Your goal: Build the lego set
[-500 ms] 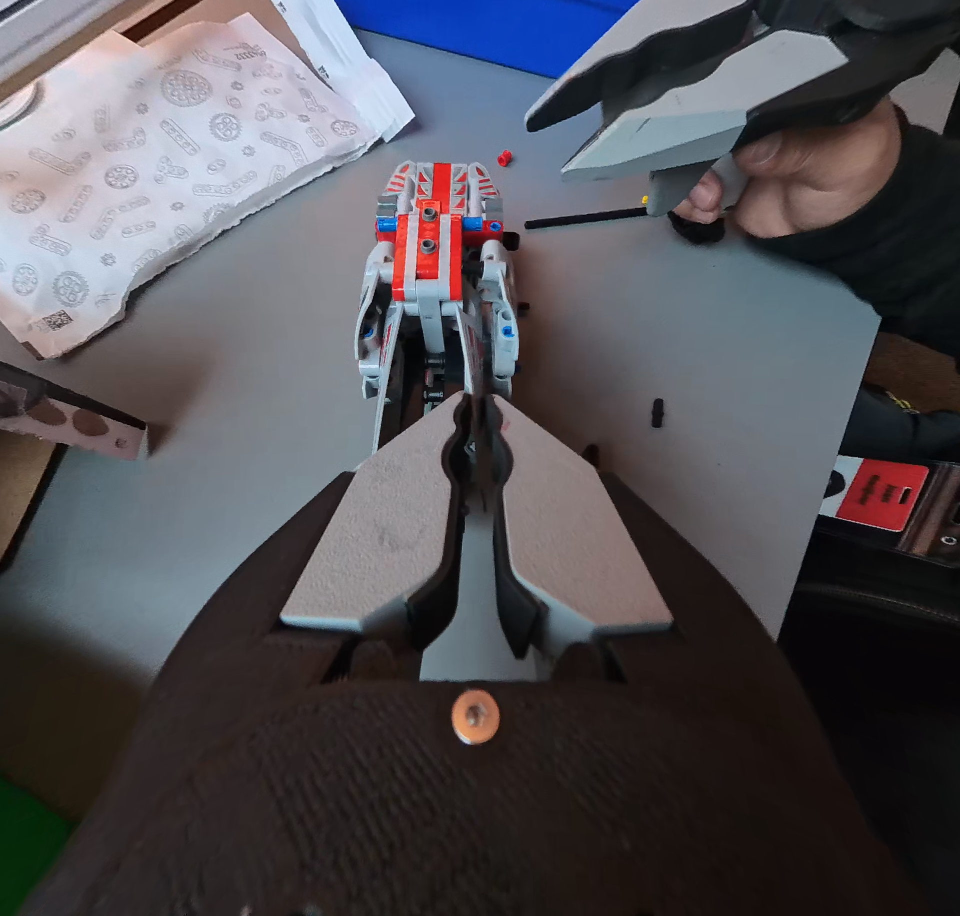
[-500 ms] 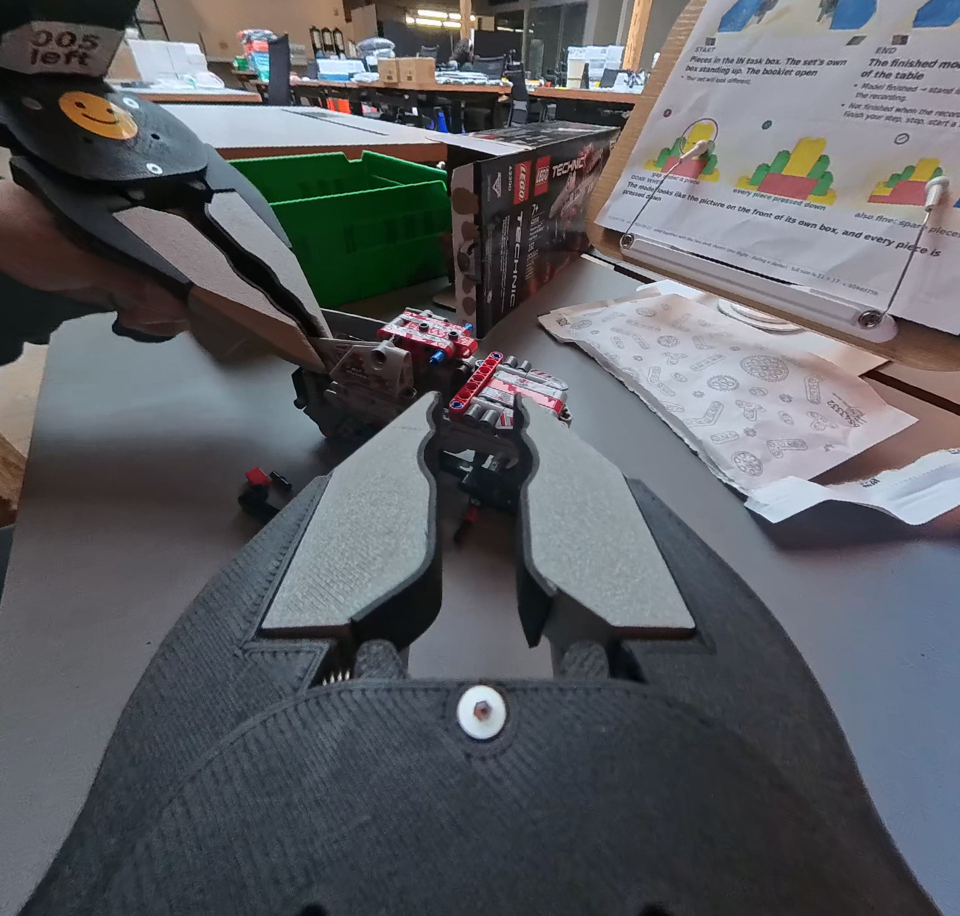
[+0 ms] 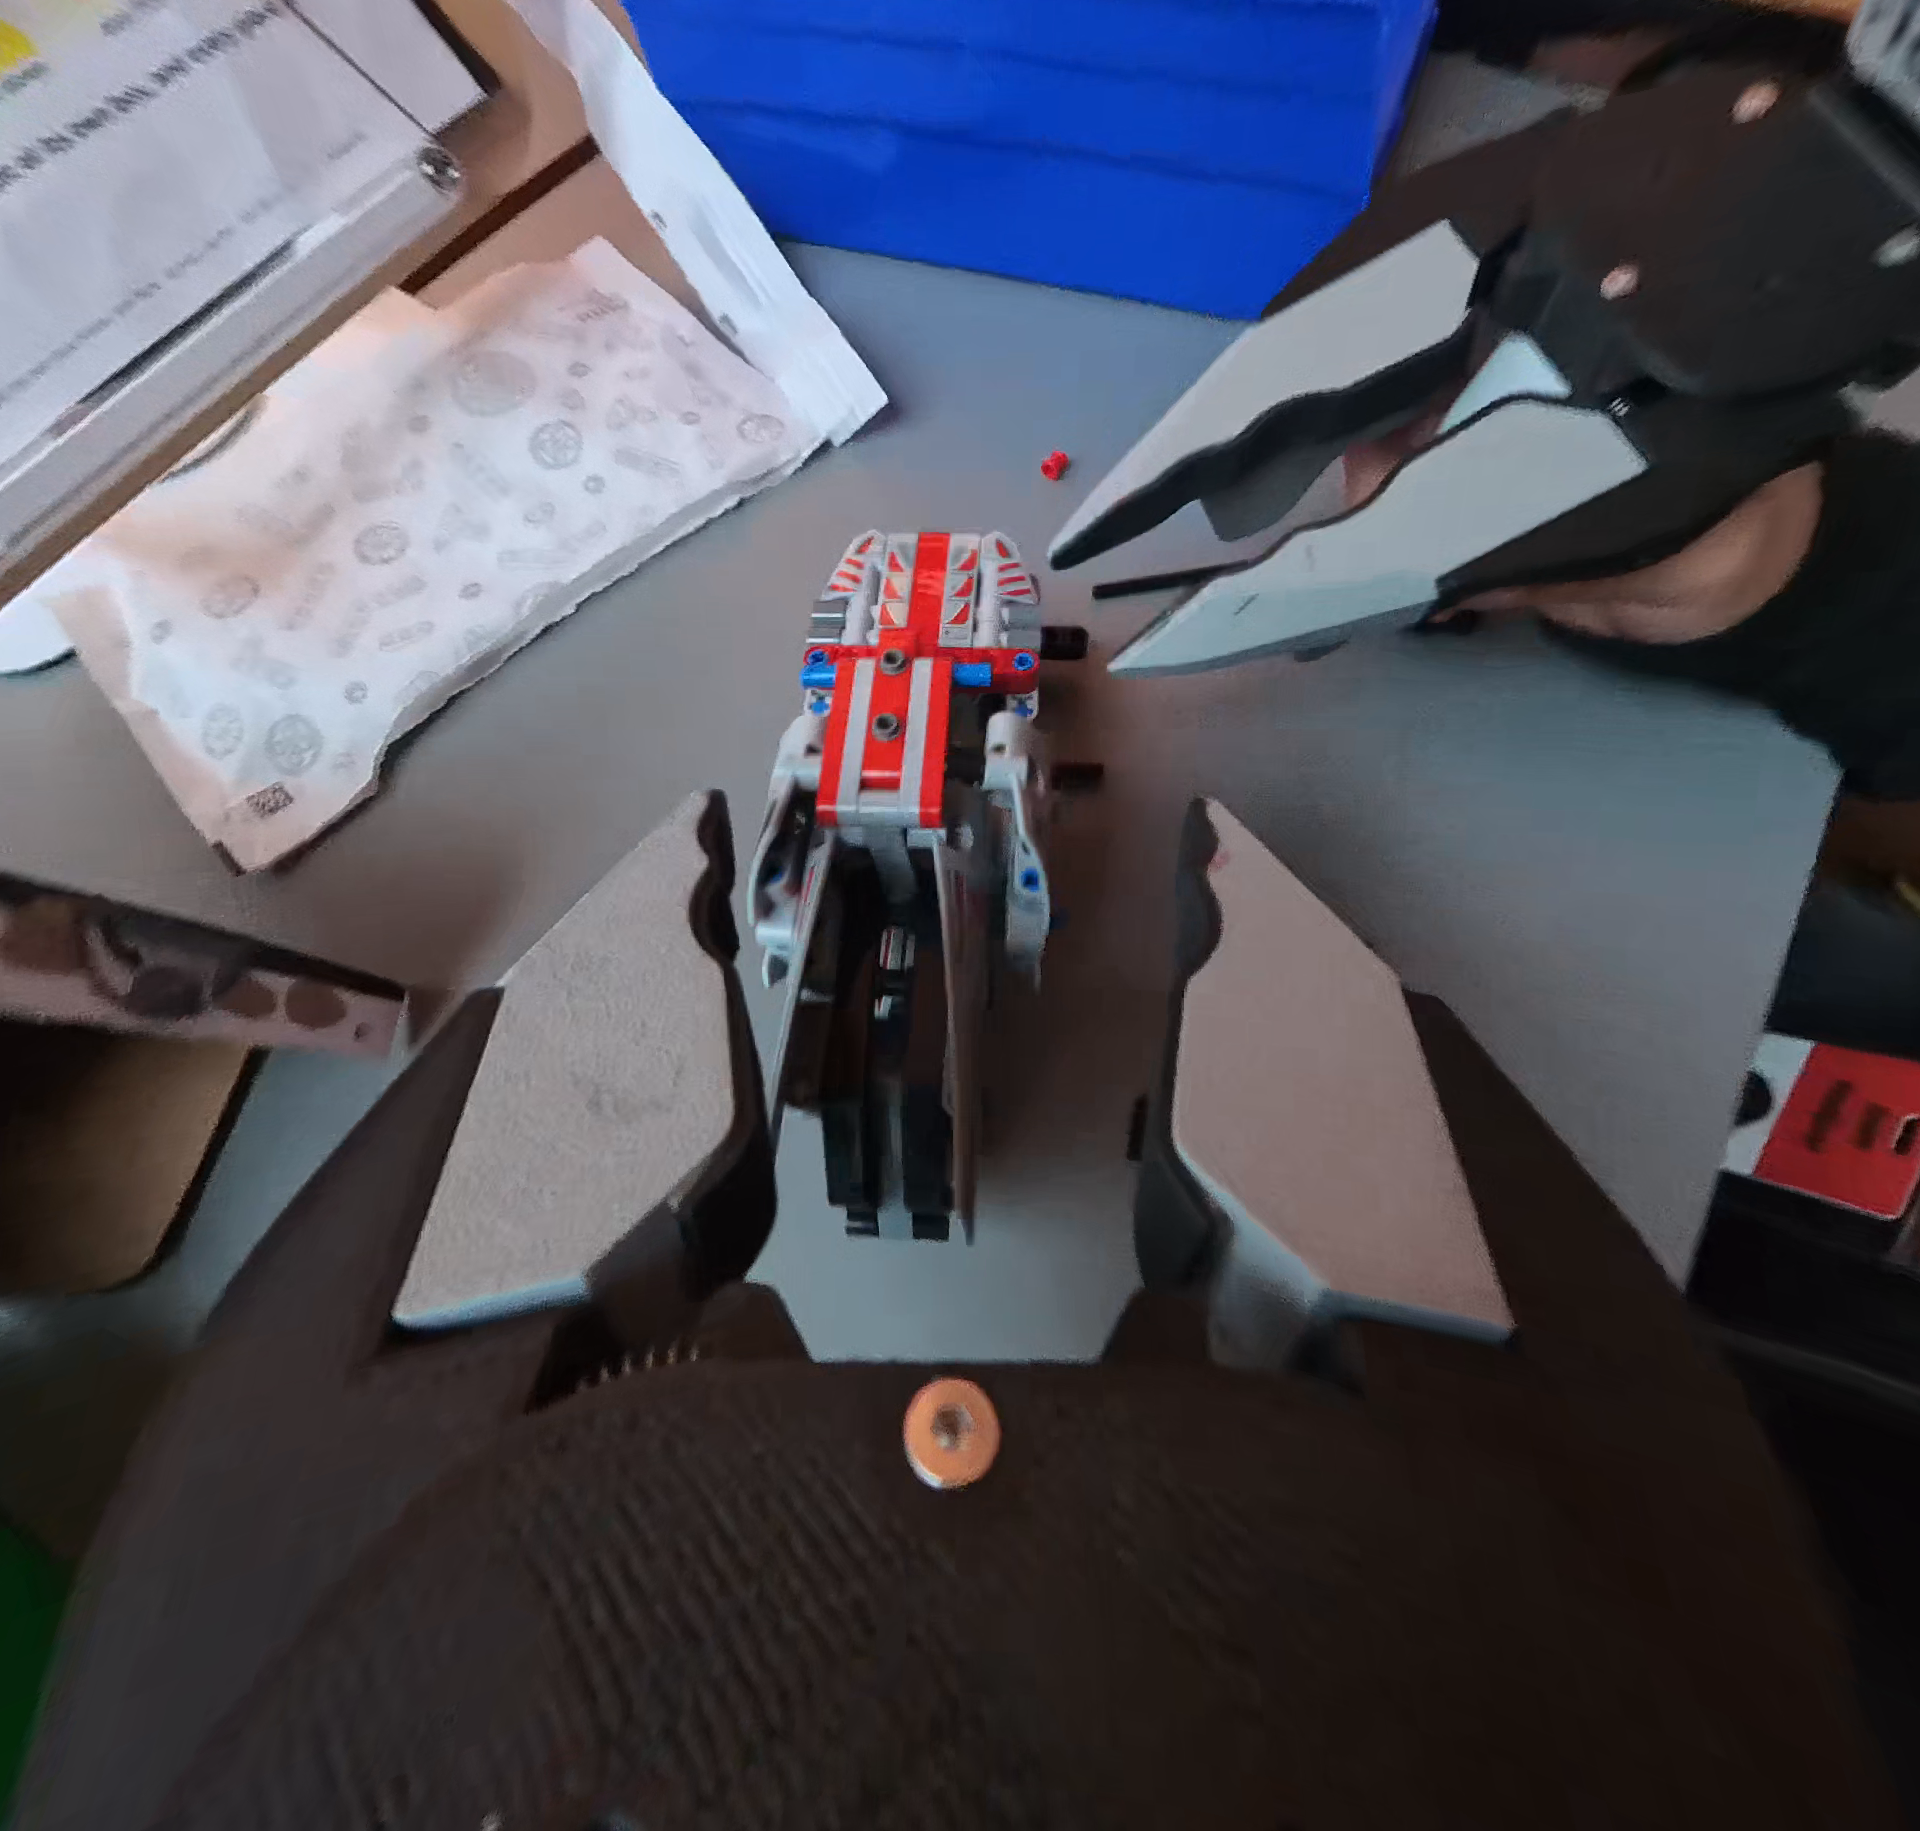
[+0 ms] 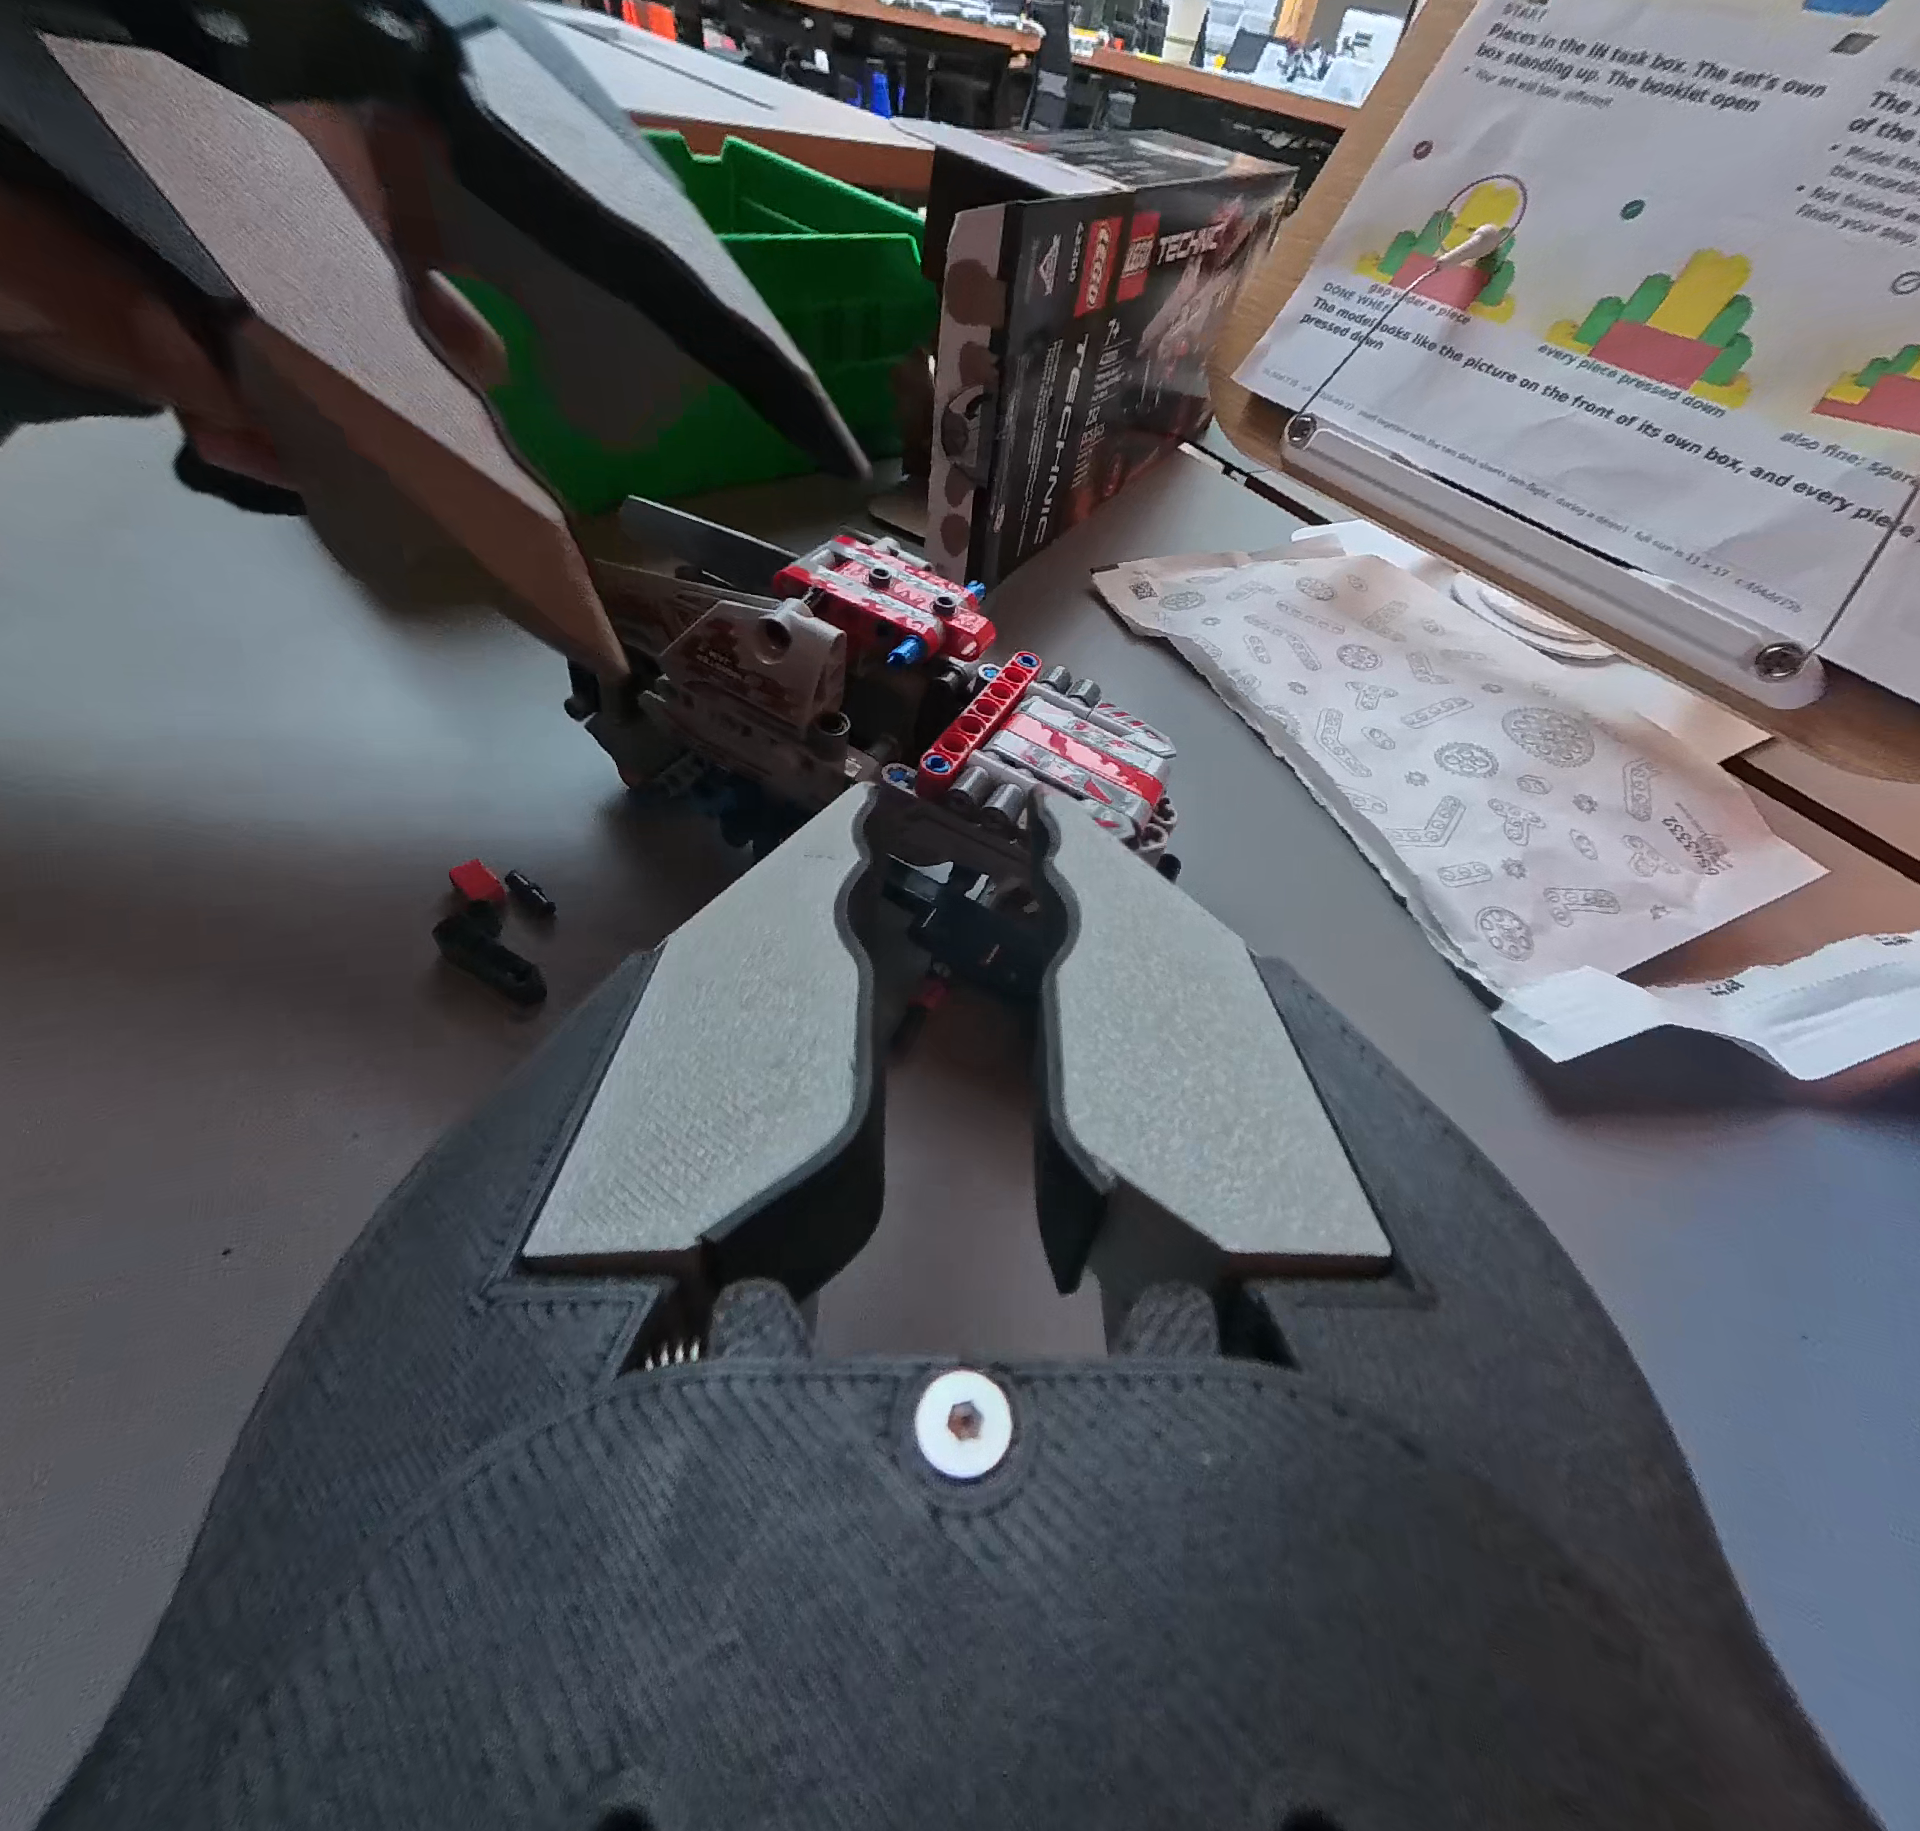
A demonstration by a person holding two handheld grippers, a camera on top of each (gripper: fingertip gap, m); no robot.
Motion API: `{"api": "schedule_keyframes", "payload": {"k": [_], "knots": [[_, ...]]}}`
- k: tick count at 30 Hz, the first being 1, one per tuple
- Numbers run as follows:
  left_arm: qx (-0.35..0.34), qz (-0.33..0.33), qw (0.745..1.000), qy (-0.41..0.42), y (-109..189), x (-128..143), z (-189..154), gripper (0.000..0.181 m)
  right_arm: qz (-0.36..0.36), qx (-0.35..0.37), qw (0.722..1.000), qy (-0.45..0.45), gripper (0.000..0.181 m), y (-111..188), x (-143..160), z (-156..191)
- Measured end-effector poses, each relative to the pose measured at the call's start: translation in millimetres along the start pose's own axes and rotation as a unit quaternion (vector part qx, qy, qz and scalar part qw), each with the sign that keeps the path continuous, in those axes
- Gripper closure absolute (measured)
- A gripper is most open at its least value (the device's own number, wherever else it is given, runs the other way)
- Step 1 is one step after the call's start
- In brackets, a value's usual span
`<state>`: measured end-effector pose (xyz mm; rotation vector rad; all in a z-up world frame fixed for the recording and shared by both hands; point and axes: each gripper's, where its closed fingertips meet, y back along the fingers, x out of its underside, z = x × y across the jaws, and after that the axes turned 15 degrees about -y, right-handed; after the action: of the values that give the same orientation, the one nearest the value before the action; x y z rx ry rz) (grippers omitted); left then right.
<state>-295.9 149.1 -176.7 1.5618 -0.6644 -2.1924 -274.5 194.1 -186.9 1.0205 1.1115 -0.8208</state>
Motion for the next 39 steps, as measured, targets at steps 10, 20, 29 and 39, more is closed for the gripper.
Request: {"api": "schedule_keyframes", "payload": {"k": [10,20,29,39], "knots": [[0.061,0.148,0.979,-0.125,-36,32,8,0.11,-0.017,-0.002,1.0,-0.007,0.158,7,-6,0],[-0.062,0.113,0.947,-0.293,-21,29,-1,0.111,-0.016,-0.004,1.0,0.002,0.157,7,-5,4],[-0.118,0.084,0.964,-0.223,-22,21,-9,0.11,0.006,0.076,0.993,0.091,0.157,-2,-4,6],[-0.135,0.071,0.969,-0.195,-27,16,-9,0.11,0.04,0.182,0.962,0.198,0.156,-16,-2,-3]]}}
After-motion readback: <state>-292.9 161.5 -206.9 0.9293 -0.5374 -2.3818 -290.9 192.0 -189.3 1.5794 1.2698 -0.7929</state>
